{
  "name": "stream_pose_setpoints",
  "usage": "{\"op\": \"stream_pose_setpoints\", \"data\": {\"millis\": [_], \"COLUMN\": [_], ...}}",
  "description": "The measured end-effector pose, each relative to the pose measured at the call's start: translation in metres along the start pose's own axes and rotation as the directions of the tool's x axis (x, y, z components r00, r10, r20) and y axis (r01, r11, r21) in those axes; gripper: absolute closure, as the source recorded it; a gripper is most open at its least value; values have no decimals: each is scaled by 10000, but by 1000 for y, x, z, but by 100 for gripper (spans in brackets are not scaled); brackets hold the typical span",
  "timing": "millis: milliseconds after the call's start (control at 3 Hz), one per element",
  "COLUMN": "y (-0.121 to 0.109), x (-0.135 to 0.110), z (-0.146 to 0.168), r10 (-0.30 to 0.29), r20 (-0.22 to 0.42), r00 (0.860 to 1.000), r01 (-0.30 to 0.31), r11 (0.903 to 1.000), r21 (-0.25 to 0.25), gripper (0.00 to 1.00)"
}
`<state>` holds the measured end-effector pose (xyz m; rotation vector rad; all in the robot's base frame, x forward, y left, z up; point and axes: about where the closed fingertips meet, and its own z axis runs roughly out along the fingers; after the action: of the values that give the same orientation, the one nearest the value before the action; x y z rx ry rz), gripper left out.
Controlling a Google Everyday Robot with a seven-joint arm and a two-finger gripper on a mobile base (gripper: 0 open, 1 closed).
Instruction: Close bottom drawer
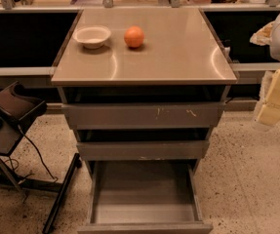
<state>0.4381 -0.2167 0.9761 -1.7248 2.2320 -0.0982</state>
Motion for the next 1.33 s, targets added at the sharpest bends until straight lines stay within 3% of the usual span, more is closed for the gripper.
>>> {"op": "stream_pose_setpoints", "data": {"millis": [333, 667, 1000, 1333], "y": [0, 21, 63, 104], "x": [0, 10, 18, 43], "z": [0, 31, 85, 163], "r10": [1, 327, 1523, 2706], "r20": [0, 58, 898, 1298], "r00": [10000, 9994, 9843, 9539], "r01": [-1, -324, -1423, -2456], "r11": [10000, 9984, 9839, 9524], "r21": [-2, -471, -1081, -1808], "gripper": [0, 0, 0, 0]}}
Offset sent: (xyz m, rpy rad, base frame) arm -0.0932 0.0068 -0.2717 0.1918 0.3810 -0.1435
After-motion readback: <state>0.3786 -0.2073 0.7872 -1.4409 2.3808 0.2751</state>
